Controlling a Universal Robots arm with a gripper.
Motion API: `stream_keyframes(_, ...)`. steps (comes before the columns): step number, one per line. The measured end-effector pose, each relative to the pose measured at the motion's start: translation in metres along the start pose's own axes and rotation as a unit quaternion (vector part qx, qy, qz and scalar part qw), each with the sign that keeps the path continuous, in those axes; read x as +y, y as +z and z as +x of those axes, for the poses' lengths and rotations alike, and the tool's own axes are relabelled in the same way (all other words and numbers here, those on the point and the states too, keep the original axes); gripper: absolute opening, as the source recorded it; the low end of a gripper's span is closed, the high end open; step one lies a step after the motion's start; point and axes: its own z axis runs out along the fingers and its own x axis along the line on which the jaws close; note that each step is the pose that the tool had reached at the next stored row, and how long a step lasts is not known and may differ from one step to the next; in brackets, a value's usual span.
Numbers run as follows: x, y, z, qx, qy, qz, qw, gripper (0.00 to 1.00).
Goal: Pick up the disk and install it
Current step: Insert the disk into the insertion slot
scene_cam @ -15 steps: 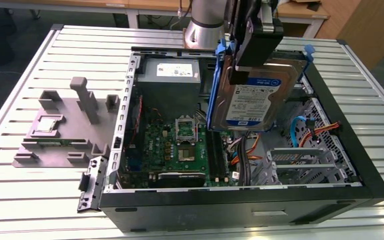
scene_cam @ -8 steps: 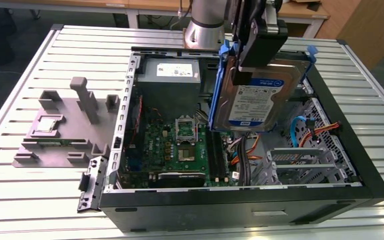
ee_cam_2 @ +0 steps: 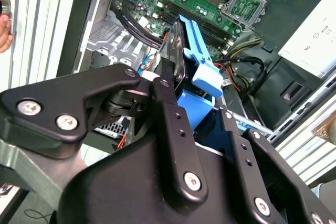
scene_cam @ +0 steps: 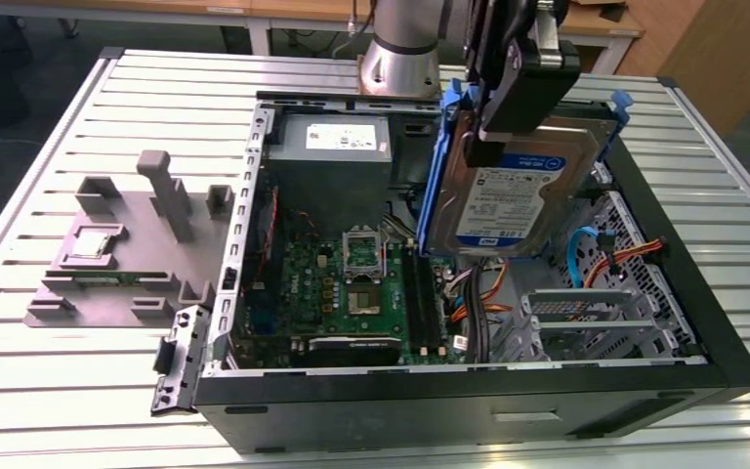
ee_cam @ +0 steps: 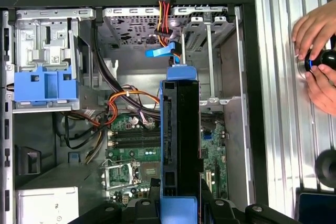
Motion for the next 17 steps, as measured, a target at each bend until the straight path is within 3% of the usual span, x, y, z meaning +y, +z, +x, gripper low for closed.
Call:
stream_keyframes(6,0.0006,0.0003,-0.0018,0.0000,0.000,0.0000,1.0000,0.37)
stream_keyframes(17,0.0014,0.0011,-0.0125,-0.0018,0.000,-0.0001,1.0000,0.37)
